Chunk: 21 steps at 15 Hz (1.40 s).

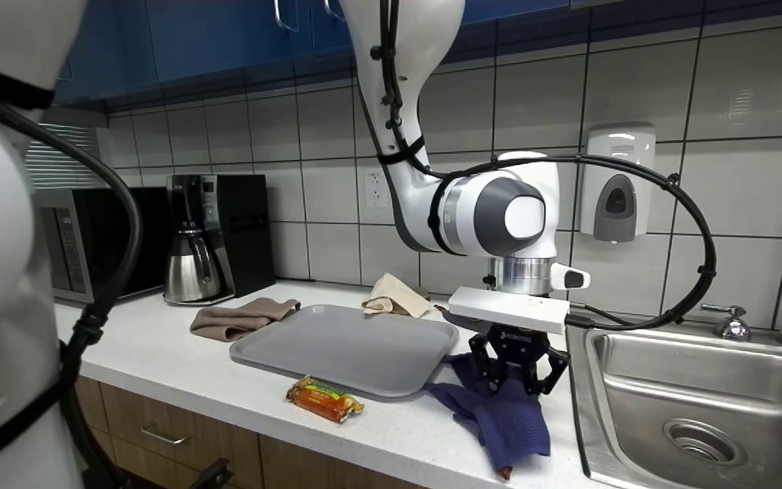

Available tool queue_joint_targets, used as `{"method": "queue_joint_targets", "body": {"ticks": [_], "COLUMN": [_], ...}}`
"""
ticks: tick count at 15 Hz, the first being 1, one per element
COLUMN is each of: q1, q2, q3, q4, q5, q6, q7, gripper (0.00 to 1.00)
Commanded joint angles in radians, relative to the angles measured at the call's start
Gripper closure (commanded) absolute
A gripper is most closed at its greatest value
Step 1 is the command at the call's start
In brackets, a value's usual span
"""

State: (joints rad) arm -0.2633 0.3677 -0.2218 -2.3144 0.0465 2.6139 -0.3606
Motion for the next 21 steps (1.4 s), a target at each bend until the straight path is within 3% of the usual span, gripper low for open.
{"method": "queue_joint_targets", "body": {"ticks": [1, 5, 15, 21], "q1": [-0.030, -0.035, 0.008, 0.063], "q2": [-0.030, -0.094, -0.397, -0.470], "q3": [0.028, 0.033, 0.019, 0.018], "q4": [-0.009, -0.042, -0.158, -0.187], "q5": [-0.006, 0.007, 0.003, 0.024], "q6": [-0.004, -0.003, 0.006, 0.012], "q7": [0.005, -0.009, -0.060, -0.066], "gripper": [0.95, 0.97, 0.95, 0.95]}}
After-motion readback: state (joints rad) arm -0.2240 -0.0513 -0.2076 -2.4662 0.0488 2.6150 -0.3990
